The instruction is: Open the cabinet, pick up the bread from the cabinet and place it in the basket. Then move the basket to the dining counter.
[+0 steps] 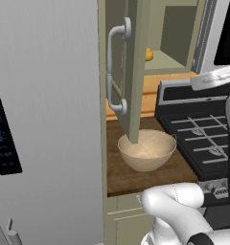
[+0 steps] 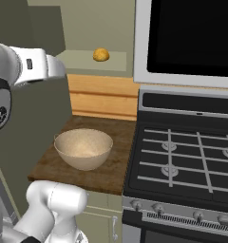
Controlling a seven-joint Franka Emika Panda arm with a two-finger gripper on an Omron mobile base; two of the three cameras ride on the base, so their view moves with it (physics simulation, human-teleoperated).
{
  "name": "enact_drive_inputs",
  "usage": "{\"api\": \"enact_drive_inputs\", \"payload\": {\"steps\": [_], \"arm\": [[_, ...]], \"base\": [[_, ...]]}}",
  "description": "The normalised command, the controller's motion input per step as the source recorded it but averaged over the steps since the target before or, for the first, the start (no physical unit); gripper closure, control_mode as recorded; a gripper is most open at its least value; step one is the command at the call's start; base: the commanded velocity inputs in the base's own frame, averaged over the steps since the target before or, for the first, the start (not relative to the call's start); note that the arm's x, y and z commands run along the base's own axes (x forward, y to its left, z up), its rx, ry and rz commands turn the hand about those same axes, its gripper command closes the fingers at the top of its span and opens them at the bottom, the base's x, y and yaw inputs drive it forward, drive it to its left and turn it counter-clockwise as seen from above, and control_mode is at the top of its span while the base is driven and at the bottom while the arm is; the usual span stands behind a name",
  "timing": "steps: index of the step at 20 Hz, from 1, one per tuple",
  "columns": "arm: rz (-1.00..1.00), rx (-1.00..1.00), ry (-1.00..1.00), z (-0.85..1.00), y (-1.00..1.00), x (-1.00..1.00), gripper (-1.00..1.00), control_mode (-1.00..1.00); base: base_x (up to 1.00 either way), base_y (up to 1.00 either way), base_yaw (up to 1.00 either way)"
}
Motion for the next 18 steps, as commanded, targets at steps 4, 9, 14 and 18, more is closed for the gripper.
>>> {"api": "enact_drive_inputs", "payload": {"steps": [4,9,14,18], "arm": [[-0.47,0.02,0.01,-0.03,-0.46,0.13,-1.00,-1.00],[-0.24,0.12,-0.05,-0.09,-0.12,0.23,-1.00,-1.00],[0.01,0.13,-0.03,-0.07,0.01,0.34,-1.00,-1.00],[0.14,0.13,0.00,-0.06,0.02,0.55,-1.00,-1.00]], "base": [[0.00,0.00,0.00],[0.00,0.00,0.00],[0.00,0.00,0.00],[0.00,0.00,0.00]]}}
